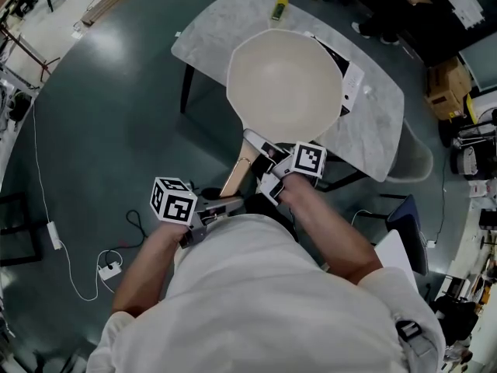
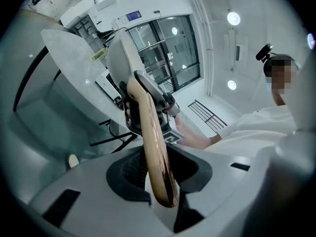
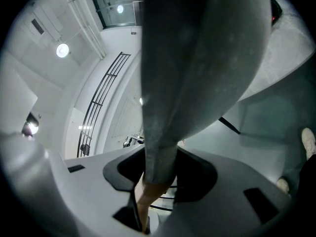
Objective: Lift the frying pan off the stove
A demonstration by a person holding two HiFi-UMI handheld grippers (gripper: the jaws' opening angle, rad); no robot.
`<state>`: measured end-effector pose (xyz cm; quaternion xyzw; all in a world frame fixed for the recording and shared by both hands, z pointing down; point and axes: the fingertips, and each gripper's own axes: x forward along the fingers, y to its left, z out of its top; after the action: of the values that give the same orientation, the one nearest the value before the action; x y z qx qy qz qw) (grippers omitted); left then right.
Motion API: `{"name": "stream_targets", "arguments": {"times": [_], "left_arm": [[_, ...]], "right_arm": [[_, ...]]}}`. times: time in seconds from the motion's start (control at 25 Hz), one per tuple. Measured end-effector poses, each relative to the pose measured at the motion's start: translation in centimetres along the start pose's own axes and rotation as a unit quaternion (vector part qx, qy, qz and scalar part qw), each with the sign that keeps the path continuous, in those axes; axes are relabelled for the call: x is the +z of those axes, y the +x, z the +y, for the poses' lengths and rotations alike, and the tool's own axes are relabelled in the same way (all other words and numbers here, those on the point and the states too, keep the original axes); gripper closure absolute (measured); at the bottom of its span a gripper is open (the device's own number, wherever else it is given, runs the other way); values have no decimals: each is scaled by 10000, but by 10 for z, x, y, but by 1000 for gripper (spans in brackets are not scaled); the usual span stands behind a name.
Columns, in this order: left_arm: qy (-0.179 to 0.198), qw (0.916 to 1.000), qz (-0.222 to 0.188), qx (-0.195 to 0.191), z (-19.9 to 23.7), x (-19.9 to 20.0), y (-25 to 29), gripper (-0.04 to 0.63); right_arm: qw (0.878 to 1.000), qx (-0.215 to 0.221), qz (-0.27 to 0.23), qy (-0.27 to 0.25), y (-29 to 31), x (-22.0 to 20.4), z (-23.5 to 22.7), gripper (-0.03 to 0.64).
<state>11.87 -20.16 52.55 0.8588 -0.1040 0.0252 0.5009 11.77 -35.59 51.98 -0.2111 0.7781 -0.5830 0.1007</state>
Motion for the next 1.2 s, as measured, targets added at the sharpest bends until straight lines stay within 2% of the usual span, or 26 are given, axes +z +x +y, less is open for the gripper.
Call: {"name": "stream_targets", "arguments": {"times": [1.2], "left_arm": [[63,9995,179,-246,-3,1,-1,477]], "right_arm": [[9998,-56,-210,-13,-5,2,1,446]]}}
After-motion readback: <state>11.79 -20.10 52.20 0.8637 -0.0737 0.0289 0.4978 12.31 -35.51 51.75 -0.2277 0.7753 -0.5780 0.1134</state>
